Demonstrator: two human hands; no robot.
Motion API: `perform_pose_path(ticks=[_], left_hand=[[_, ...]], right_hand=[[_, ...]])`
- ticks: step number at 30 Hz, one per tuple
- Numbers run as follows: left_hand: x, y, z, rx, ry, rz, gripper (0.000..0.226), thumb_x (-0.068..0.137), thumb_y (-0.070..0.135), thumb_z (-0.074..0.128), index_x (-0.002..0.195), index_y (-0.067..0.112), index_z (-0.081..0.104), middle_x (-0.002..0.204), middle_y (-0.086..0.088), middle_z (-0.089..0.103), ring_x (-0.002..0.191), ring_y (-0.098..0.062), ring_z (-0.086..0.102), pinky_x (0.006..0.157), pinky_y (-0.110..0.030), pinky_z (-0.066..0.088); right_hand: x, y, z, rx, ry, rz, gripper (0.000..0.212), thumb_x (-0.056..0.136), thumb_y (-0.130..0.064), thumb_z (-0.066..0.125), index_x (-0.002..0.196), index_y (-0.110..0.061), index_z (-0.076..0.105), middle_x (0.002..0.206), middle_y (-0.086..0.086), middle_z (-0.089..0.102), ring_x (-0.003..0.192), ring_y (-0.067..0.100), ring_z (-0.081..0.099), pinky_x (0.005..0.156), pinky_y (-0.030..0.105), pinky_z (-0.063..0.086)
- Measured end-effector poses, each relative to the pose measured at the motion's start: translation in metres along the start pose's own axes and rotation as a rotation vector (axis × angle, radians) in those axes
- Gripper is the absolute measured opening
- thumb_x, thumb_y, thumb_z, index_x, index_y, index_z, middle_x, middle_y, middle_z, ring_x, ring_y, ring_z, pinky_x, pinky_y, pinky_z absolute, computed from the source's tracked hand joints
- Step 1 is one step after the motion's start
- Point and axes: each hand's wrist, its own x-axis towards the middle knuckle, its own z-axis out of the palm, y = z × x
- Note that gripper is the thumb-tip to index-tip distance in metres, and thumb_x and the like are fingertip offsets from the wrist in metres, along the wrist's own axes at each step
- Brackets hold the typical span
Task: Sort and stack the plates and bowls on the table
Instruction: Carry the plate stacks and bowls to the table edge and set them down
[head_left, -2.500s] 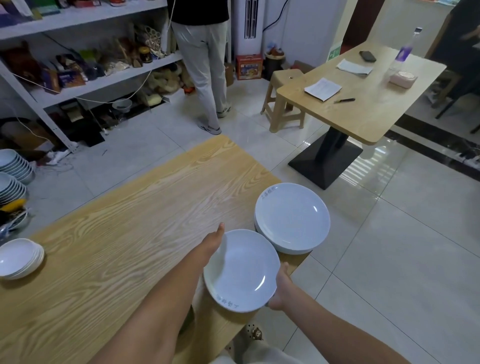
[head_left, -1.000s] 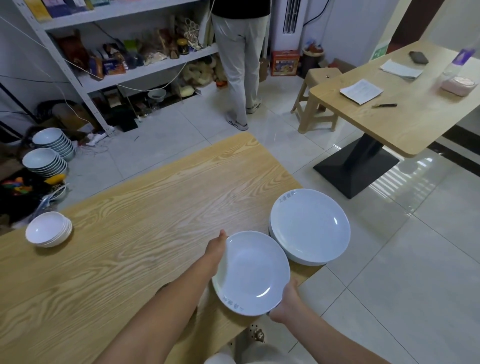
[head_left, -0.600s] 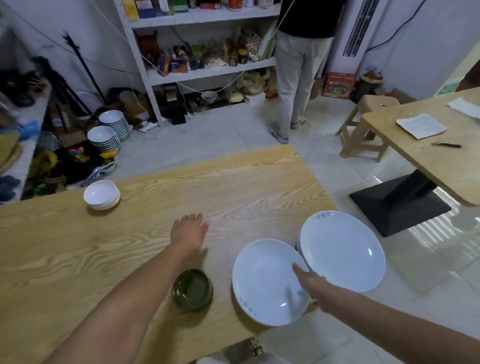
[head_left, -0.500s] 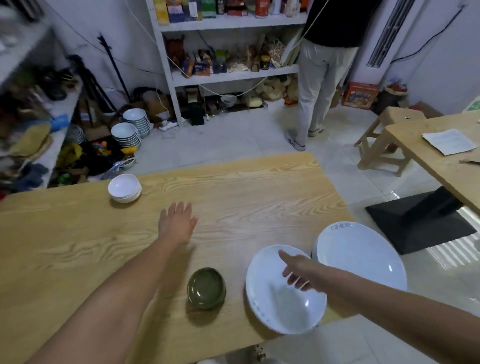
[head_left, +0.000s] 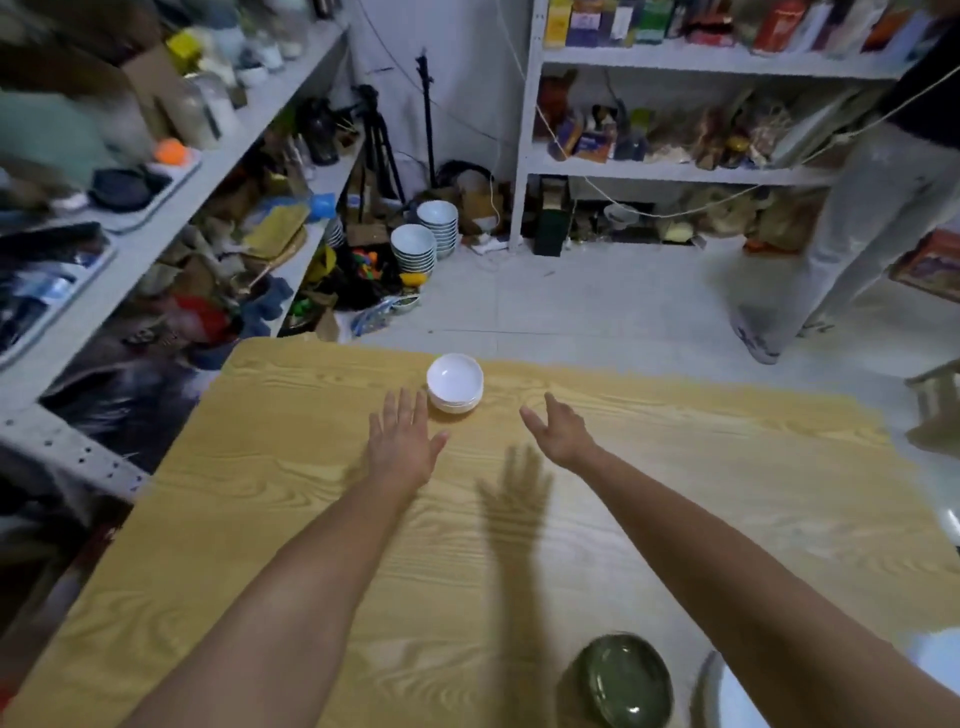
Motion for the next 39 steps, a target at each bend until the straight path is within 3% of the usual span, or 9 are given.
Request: perform_pose_path(ticks=[5,10,16,20,24,30,31,34,39], left_hand=[[0.044,-0.03,0.007,-0.072,-0.01,-0.011,0.073,0.098,0.057,0.02,0.154,0.016,-0.005,0.162,-0.007,-0.012,0.15,-0.027,-0.008,0.121,-0.045,0.004],[0.087,-0.038,0.012,-0.205,-0.052,0.004,0.076,0.097,0.059,0.022,0.154,0.017,-0.006,0.162,-0.005,-0.013,0.15,-0.026,-0.01,0.12,-0.045,0.002],[0.13,-0.021,0.011,-0.775,-0.148,-0.026,0.062,0.102,0.044,0.029,0.154,0.027,0.0,0.162,-0.005,-0.01,0.15,-0.027,-0.001,0.118,-0.037,0.007],[0.151,-0.011,0.011,-1.01,-0.19,0.025,0.054,0.105,0.032,0.026,0.154,0.022,0.006,0.162,-0.008,-0.001,0.15,-0.021,0.002,0.118,-0.032,0.008],[0.162,-0.008,0.017,-1.123,-0.253,0.013,0.049,0.105,0.032,0.025,0.152,0.017,0.023,0.157,-0.006,0.027,0.143,-0.021,0.03,0.114,-0.028,0.022],[0.157,-0.009,0.035,-1.213,-0.285,-0.074,0.041,0.103,0.035,0.031,0.138,0.02,0.047,0.138,-0.008,0.049,0.127,-0.027,0.046,0.108,-0.04,0.039],[0.153,-0.008,0.037,-1.228,-0.266,-0.068,0.038,0.103,0.033,0.032,0.134,0.019,0.05,0.134,-0.008,0.051,0.126,-0.026,0.047,0.107,-0.038,0.04],[0.138,-0.009,0.045,-1.238,-0.226,-0.071,0.043,0.103,0.026,0.036,0.143,0.012,0.042,0.148,-0.009,0.043,0.135,-0.025,0.042,0.113,-0.038,0.034],[0.106,-0.012,0.059,-1.134,-0.209,-0.046,0.043,0.102,0.028,0.037,0.142,0.016,0.044,0.149,-0.006,0.042,0.134,-0.024,0.042,0.112,-0.038,0.035]], right_hand=[[0.042,-0.033,0.038,0.125,-0.047,0.095,0.076,0.098,-0.054,0.032,0.153,-0.007,0.008,0.159,0.018,0.014,0.146,0.033,0.016,0.118,0.044,0.018],[0.071,-0.05,0.06,0.163,-0.046,0.153,0.078,0.097,-0.052,0.034,0.152,-0.004,0.005,0.158,0.02,0.014,0.146,0.033,0.016,0.118,0.042,0.018],[0.092,-0.073,0.066,0.752,-0.061,0.264,0.066,0.101,-0.043,0.031,0.154,-0.015,0.003,0.161,0.004,0.011,0.146,0.024,0.019,0.118,0.041,0.022],[0.101,-0.076,0.071,0.846,-0.041,0.199,0.058,0.102,-0.04,0.03,0.153,-0.024,0.009,0.16,0.0,0.014,0.145,0.023,0.021,0.117,0.049,0.025],[0.11,-0.079,0.072,0.898,-0.017,0.238,0.054,0.102,-0.038,0.033,0.152,-0.029,0.014,0.155,0.001,0.025,0.14,0.026,0.031,0.109,0.05,0.036],[0.107,-0.075,0.08,0.898,0.011,0.31,0.049,0.102,-0.025,0.036,0.15,-0.023,0.026,0.147,0.008,0.038,0.125,0.032,0.047,0.099,0.053,0.046],[0.104,-0.074,0.081,0.917,0.012,0.312,0.049,0.102,-0.022,0.037,0.15,-0.021,0.026,0.148,0.009,0.038,0.126,0.032,0.047,0.1,0.051,0.046],[0.09,-0.07,0.084,0.918,0.014,0.295,0.05,0.101,-0.021,0.039,0.15,-0.019,0.027,0.148,0.01,0.037,0.128,0.032,0.046,0.1,0.046,0.047],[0.054,-0.056,0.092,0.827,0.03,0.239,0.049,0.1,-0.022,0.045,0.146,-0.014,0.033,0.143,0.01,0.041,0.127,0.034,0.047,0.099,0.052,0.047]])
